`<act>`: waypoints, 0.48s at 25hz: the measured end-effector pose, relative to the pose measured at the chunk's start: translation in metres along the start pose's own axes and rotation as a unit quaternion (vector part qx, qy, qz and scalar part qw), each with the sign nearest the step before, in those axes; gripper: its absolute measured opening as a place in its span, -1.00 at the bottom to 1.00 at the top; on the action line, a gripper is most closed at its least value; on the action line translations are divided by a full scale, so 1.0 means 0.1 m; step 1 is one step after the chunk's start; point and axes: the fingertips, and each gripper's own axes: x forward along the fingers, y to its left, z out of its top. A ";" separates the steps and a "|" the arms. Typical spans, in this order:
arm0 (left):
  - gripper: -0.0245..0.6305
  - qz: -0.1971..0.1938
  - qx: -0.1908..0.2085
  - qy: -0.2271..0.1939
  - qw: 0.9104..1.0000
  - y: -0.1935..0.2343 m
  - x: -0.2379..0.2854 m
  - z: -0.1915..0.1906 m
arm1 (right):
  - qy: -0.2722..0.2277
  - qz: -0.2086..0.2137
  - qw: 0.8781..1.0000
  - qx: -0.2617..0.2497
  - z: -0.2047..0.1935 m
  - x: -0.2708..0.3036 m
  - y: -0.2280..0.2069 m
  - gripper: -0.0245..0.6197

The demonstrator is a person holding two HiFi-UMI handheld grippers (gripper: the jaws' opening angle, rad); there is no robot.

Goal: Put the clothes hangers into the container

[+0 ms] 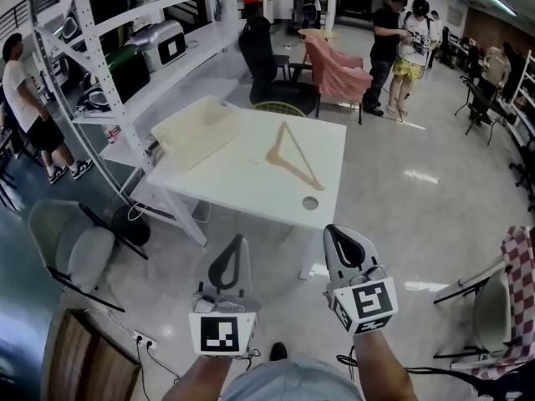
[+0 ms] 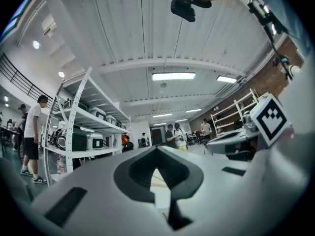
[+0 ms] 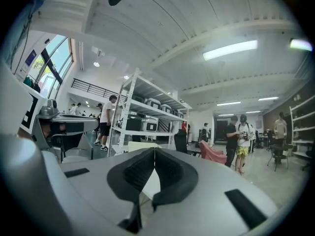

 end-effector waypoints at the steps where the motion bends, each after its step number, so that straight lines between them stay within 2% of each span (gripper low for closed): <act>1: -0.89 -0.001 0.000 -0.003 1.000 0.05 0.05 -0.01 | 0.000 -0.002 1.000 -0.001 0.01 0.06 0.00 -0.89; 4: -0.89 -0.005 0.006 -0.008 1.000 0.14 0.17 -0.06 | 0.005 -0.004 1.000 -0.005 -0.01 0.19 -0.01 -0.89; 6: -0.89 -0.010 -0.004 0.001 1.000 0.13 0.23 -0.11 | 0.007 -0.008 1.000 -0.007 -0.02 0.23 -0.06 -0.89; 9: -0.89 -0.015 0.009 0.004 1.000 0.13 0.34 -0.21 | 0.009 -0.013 1.000 -0.009 -0.05 0.31 -0.15 -0.89; 12: -0.89 -0.022 0.000 0.017 1.000 0.12 0.48 -0.31 | 0.014 -0.017 1.000 -0.006 -0.14 0.43 -0.24 -0.89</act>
